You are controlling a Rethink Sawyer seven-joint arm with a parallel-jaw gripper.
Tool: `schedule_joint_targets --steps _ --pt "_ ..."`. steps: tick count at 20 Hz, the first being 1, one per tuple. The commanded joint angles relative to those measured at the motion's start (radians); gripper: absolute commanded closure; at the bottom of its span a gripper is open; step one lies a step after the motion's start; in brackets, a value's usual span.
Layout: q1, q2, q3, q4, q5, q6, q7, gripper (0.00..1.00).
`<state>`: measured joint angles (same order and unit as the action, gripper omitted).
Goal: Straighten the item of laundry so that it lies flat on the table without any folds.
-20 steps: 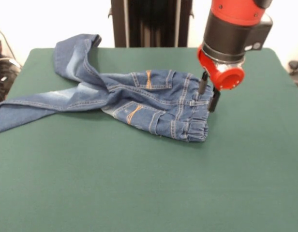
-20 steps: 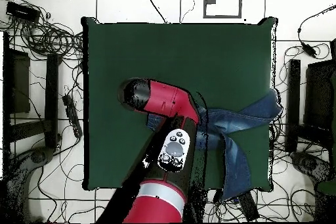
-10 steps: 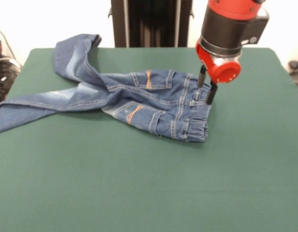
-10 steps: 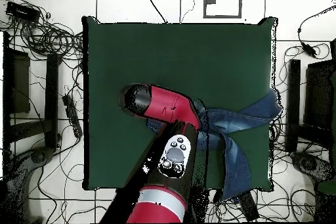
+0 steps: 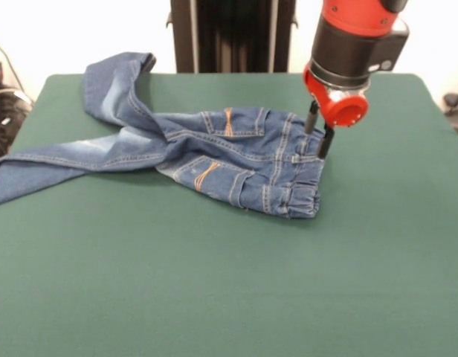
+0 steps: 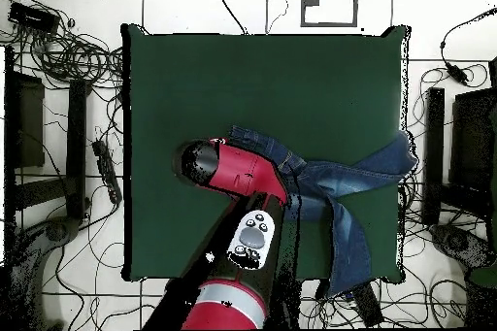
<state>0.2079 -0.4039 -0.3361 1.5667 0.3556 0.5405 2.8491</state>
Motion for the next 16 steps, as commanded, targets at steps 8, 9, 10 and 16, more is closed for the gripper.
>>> schedule_joint_targets --steps 8,9,10,16 --pt "0.047 0.081 0.138 0.113 0.076 -0.186 0.195 0.00" --pt "0.056 0.090 0.125 0.106 0.077 -0.196 0.204 0.00" --pt "0.055 0.098 0.120 0.102 0.077 -0.211 0.205 0.00" --pt "0.057 0.147 0.098 0.068 0.081 -0.272 0.204 0.00"
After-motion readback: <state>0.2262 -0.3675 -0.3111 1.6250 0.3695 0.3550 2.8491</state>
